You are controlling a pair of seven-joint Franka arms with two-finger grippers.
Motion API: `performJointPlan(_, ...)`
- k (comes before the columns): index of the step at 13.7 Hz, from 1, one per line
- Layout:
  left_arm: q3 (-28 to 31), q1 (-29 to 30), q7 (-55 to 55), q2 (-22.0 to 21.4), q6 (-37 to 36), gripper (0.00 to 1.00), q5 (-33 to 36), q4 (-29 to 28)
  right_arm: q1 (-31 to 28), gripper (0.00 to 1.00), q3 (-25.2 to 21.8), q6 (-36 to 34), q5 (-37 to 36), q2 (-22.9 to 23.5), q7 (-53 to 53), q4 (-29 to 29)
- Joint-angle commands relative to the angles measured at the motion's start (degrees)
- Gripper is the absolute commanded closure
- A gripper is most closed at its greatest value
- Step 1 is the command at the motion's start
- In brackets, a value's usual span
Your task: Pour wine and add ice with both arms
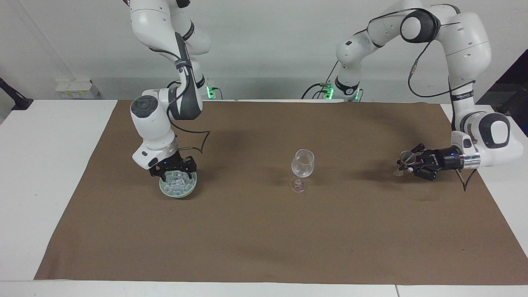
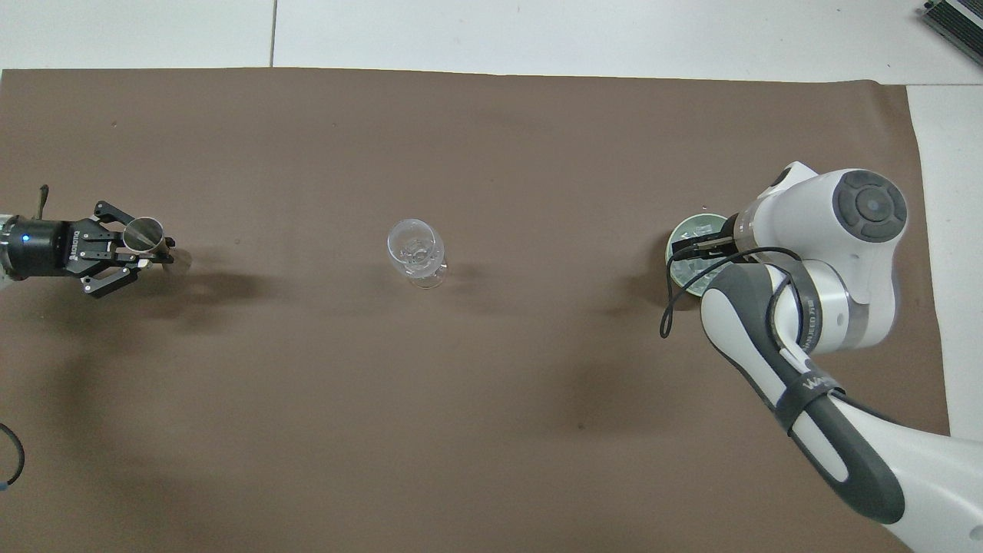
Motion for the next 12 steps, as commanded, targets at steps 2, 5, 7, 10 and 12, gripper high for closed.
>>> performJointPlan(2,-1.13,4.46,2.22,4.66,-1.77,1.00,-2.30,0.77,0.09,0.16,0.06,1.52,-0.95,0.04,-0.87,-0.80)
performJointPlan(5,-1.22,6.32,4.50,6.42,-1.77,1.00,-2.30,0.68,0.09,0.45,0.06,1.61,-0.95,0.13,-1.05,-0.80)
performJointPlan(7,-1.39,6.32,5.56,7.74,-1.68,1.00,-2.30,0.68,0.09,0.56,0.06,1.61,-0.95,0.13,-1.05,-0.80)
performJointPlan(10,-1.48,5.80,5.65,8.18,-1.59,1.00,-3.18,0.33,0.00,1.00,0.06,1.52,-0.95,0.13,-0.87,-0.71)
performJointPlan(12,-1.57,5.71,6.00,8.71,-1.59,1.00,-3.18,0.24,-0.26,1.00,0.06,1.35,-0.95,0.04,-0.35,-0.54)
